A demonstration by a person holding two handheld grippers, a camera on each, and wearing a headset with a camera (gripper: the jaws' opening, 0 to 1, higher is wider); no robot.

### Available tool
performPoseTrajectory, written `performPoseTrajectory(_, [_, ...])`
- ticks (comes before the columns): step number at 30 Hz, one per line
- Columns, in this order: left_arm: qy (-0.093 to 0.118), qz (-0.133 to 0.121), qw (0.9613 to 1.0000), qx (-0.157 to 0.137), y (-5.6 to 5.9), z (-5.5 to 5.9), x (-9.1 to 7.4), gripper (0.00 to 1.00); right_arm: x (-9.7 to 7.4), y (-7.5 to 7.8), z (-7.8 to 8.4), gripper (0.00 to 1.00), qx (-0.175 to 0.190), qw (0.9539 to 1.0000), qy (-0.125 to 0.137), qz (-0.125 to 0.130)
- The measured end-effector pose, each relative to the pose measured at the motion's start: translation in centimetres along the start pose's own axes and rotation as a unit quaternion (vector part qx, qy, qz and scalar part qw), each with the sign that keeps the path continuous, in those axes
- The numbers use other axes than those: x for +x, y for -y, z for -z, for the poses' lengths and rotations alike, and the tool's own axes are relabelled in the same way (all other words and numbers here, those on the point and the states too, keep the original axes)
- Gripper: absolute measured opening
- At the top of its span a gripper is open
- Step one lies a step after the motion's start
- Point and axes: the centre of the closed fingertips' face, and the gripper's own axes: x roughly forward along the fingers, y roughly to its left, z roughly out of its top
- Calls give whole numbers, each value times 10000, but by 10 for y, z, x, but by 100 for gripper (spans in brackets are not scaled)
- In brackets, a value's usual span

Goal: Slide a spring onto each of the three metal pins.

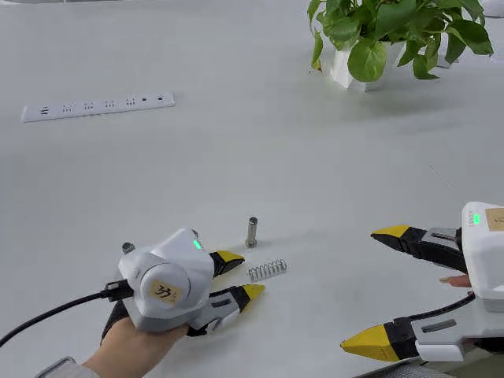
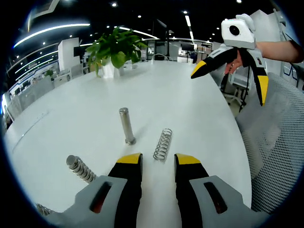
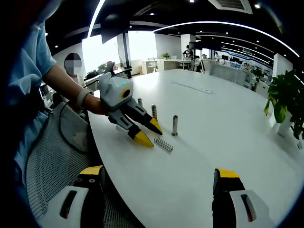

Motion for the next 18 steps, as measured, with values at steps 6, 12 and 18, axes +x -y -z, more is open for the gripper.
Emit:
performPoseTrajectory(6, [72,-5,10000,18,1,-1,2,17,0,-1,2,93,48,10000,-20,-16])
performPoseTrajectory(12, [127,-17,9999,14,2,-3,5,13,2,-2,1,93,68,10000,-7,-29])
performPoseTrajectory(18, [168,-17,9999,16,5,-4,6,10,5,-4,2,92,77,10000,-35,-51])
